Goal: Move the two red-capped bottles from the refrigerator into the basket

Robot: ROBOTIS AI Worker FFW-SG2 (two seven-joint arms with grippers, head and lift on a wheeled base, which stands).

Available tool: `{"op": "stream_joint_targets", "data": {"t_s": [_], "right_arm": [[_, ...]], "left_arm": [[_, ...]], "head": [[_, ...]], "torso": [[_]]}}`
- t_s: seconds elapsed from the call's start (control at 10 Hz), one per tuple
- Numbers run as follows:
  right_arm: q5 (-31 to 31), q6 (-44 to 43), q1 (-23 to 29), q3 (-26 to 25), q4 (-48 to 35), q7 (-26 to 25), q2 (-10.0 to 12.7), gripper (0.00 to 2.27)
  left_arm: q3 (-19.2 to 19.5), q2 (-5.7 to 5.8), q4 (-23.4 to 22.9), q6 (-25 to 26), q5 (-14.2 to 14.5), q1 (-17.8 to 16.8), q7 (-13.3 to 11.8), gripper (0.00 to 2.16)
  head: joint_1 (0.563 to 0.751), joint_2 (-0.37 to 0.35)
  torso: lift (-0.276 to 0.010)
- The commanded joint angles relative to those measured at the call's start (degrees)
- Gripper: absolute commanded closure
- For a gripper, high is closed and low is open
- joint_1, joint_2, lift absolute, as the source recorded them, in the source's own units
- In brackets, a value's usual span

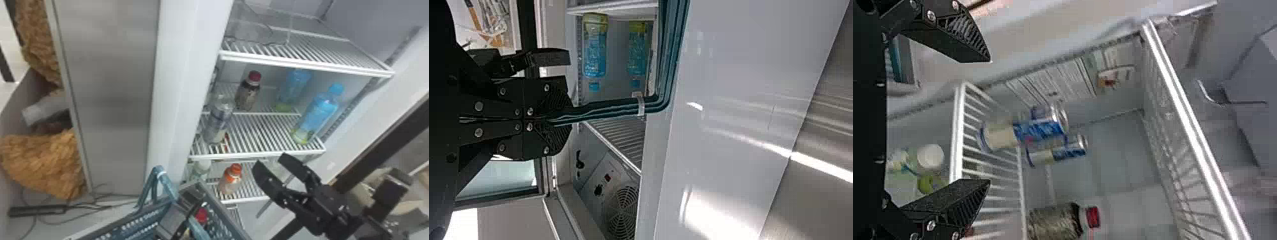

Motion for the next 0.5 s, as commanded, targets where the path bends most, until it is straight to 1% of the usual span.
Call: {"op": "stream_joint_targets", "data": {"t_s": [0.0,0.2,0.4], "right_arm": [[0.45,-1.69,-0.25,-0.33,0.54,-0.45,0.22,0.16],[1.13,-4.50,-0.39,-0.90,1.53,-2.03,0.84,0.16],[1.93,-7.03,-1.80,-1.35,3.50,-3.53,1.01,0.16]], "left_arm": [[0.00,0.00,0.00,-0.01,0.00,0.00,-0.01,1.20],[0.00,0.09,0.00,-0.01,0.00,0.00,-0.01,1.20],[0.00,0.09,0.00,-0.15,0.12,0.00,-0.01,1.20]], "head": [[0.695,-0.350],[0.695,-0.350],[0.695,-0.350]], "torso": [[0.000],[0.000],[0.000]]}}
